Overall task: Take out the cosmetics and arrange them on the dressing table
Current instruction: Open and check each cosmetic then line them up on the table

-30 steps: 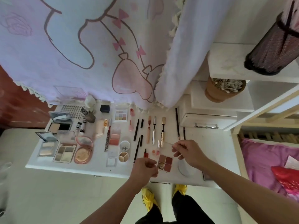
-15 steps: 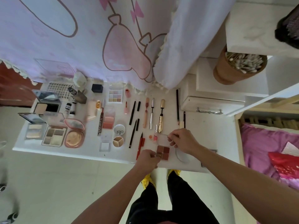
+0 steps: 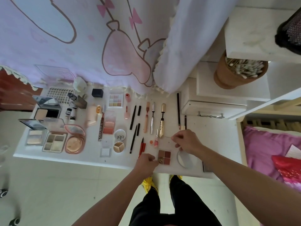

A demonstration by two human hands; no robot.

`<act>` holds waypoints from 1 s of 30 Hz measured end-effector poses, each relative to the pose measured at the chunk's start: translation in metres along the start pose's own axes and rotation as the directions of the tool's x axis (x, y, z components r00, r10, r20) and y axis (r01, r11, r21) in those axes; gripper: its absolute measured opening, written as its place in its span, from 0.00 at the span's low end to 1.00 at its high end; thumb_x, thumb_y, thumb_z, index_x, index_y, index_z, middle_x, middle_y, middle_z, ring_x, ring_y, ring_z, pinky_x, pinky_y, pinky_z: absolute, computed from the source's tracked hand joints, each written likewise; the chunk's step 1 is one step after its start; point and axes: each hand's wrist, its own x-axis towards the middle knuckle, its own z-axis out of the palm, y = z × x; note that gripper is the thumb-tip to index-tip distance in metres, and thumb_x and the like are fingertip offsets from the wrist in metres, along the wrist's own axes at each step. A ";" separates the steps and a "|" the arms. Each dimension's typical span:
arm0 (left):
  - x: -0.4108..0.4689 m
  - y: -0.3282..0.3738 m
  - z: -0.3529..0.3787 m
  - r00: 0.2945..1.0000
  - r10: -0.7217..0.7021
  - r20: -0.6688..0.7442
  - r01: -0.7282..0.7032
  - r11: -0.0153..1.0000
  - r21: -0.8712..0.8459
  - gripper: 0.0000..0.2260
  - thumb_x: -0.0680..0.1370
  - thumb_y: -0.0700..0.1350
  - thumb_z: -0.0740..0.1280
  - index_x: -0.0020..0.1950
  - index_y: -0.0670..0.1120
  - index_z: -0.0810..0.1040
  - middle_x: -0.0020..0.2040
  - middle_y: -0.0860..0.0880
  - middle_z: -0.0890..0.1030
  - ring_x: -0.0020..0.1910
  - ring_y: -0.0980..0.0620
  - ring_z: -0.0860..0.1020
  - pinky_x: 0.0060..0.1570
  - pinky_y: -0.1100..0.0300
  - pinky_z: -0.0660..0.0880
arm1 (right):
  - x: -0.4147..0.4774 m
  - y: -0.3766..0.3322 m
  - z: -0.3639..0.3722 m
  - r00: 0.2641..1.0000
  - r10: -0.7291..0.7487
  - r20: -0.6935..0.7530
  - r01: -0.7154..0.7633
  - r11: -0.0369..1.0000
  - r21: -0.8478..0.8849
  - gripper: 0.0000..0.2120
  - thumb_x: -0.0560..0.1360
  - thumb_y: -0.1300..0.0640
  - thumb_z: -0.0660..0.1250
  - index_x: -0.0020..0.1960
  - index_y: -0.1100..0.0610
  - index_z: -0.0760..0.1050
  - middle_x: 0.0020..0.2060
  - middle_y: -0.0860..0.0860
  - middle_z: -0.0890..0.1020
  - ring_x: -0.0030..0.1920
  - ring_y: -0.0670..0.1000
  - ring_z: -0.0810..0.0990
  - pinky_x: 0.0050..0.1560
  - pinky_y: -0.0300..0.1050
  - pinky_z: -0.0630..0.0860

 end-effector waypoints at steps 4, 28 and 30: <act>-0.002 0.002 -0.005 1.000 0.005 -0.004 -0.005 1.000 0.006 0.14 0.77 0.41 0.67 0.62 0.39 0.75 0.50 0.44 0.80 0.42 0.50 0.79 0.34 0.62 0.75 | 0.008 -0.001 -0.022 0.989 -0.056 -0.139 0.044 0.995 -0.089 0.06 0.77 0.54 0.69 0.46 0.56 0.83 0.39 0.50 0.84 0.40 0.50 0.84 0.46 0.49 0.82; -0.019 0.004 -0.027 0.968 0.150 -0.202 -0.115 0.978 0.174 0.12 0.76 0.43 0.66 0.58 0.44 0.80 0.43 0.48 0.82 0.44 0.49 0.81 0.52 0.53 0.79 | 0.065 -0.018 -0.016 0.956 0.110 -0.272 -0.212 0.902 -0.377 0.14 0.76 0.50 0.65 0.40 0.60 0.78 0.33 0.52 0.79 0.33 0.52 0.76 0.31 0.40 0.65; -0.021 0.011 -0.032 0.952 0.199 -0.234 -0.153 0.967 0.203 0.12 0.75 0.43 0.66 0.58 0.44 0.80 0.45 0.48 0.83 0.45 0.50 0.81 0.52 0.52 0.79 | 0.056 -0.020 -0.016 0.963 0.075 -0.257 -0.163 0.926 -0.341 0.16 0.76 0.51 0.65 0.37 0.61 0.77 0.30 0.53 0.78 0.32 0.53 0.77 0.31 0.40 0.66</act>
